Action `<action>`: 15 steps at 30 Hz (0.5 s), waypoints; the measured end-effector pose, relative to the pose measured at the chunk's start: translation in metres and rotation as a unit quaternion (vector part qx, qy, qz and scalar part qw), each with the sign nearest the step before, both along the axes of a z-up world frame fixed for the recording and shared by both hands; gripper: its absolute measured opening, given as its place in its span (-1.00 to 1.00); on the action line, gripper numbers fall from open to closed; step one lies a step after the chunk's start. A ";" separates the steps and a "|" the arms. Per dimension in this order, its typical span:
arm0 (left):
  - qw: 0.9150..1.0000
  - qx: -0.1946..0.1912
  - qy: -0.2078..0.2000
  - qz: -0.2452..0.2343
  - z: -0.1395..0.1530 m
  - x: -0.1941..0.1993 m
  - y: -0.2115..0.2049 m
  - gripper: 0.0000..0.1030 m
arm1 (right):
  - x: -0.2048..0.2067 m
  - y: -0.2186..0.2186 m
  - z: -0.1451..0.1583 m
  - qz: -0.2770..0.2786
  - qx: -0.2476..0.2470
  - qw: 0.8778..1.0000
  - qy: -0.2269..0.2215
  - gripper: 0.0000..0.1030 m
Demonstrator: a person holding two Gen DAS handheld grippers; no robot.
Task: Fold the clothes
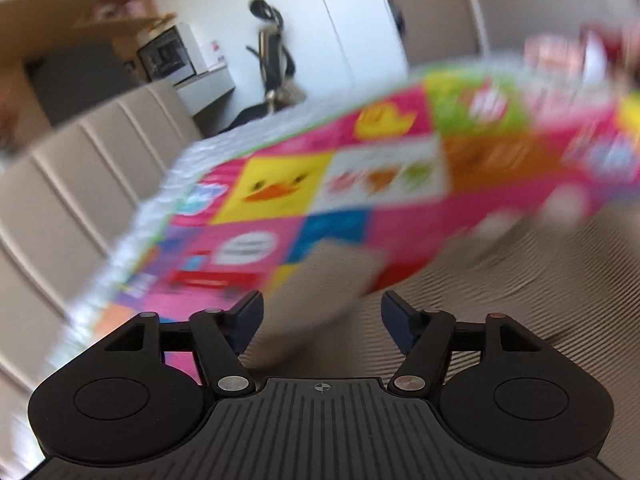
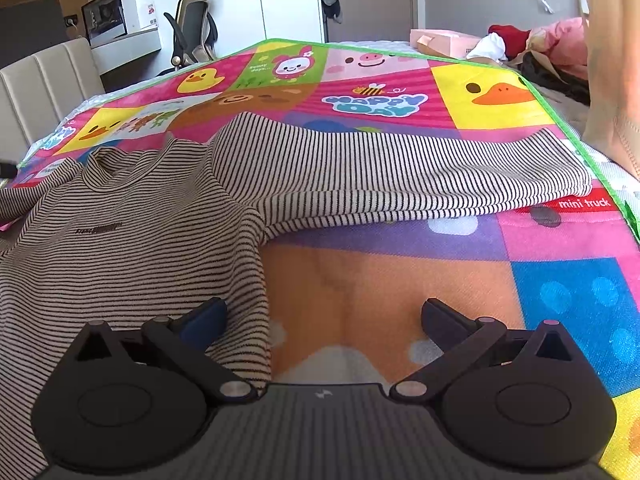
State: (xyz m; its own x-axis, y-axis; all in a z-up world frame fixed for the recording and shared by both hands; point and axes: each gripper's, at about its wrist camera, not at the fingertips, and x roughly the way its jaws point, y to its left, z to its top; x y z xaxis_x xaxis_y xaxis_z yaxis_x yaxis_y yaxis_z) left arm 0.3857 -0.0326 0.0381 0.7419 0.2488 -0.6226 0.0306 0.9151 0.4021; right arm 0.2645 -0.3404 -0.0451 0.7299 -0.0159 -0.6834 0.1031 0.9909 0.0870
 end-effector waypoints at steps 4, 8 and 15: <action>0.997 0.047 0.057 -0.012 -0.024 0.018 0.026 0.20 | 0.000 0.002 0.000 0.000 -0.006 1.000 0.002 1.00; 0.999 0.023 0.034 0.002 -0.018 0.021 0.051 -0.75 | 0.000 0.003 0.000 0.000 -0.009 1.000 0.003 1.00; 0.977 -0.187 -0.048 -0.094 0.053 -0.017 0.010 -0.76 | 0.001 0.007 0.001 -0.001 -0.019 1.000 0.006 1.00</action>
